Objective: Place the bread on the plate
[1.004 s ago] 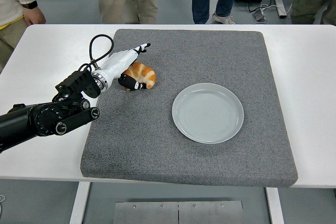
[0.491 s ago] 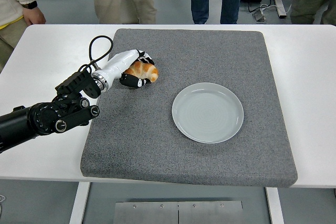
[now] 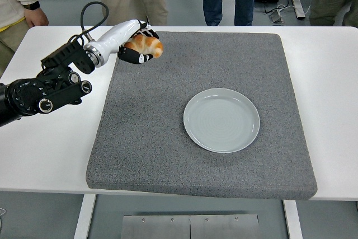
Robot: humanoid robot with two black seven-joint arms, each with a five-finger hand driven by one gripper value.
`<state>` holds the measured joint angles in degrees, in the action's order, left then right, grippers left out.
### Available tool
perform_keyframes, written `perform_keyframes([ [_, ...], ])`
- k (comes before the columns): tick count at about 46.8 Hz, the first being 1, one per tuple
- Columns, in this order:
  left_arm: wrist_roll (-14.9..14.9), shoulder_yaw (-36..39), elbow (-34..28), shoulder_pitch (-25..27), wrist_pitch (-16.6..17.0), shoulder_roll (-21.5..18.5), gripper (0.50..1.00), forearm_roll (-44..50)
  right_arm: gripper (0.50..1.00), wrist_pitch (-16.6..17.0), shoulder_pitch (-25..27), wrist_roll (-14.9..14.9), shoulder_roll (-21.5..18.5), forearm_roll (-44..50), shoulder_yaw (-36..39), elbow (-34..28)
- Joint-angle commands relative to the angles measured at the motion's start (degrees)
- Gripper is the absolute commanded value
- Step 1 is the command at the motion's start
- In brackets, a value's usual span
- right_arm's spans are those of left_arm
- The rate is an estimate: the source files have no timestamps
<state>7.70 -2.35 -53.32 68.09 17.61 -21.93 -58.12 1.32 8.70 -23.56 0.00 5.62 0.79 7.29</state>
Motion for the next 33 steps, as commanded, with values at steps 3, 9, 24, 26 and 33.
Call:
perform_keyframes([
  [3, -0.23, -0.02, -1.17, 2.57, -1.79, -0.92, 0.5, 0.72, 1.0, 0.0, 0.01, 0.01, 0.0, 0.0, 0.0, 0.0],
  [9, -0.31, 0.25, -1.17, 5.3, -3.81, -1.71, 0.5, 1.25, 1.0, 0.0, 0.01, 0.01, 0.0, 0.0, 0.0, 0.0],
  [24, -0.31, 0.42, -1.17, 10.4, -8.38, -3.2, 0.5, 1.25, 1.0, 0.0, 0.01, 0.01, 0.0, 0.0, 0.0, 0.0],
  [26, -0.31, 0.42, -1.17, 10.92, -9.08, -3.29, 0.5, 1.25, 1.0, 0.0, 0.01, 0.01, 0.0, 0.0, 0.0, 0.0],
  [33, -0.23, 0.51, -1.17, 12.68, -10.05, -3.38, 0.5, 1.08, 1.0, 0.0, 0.01, 0.01, 0.0, 0.0, 0.0, 0.0],
])
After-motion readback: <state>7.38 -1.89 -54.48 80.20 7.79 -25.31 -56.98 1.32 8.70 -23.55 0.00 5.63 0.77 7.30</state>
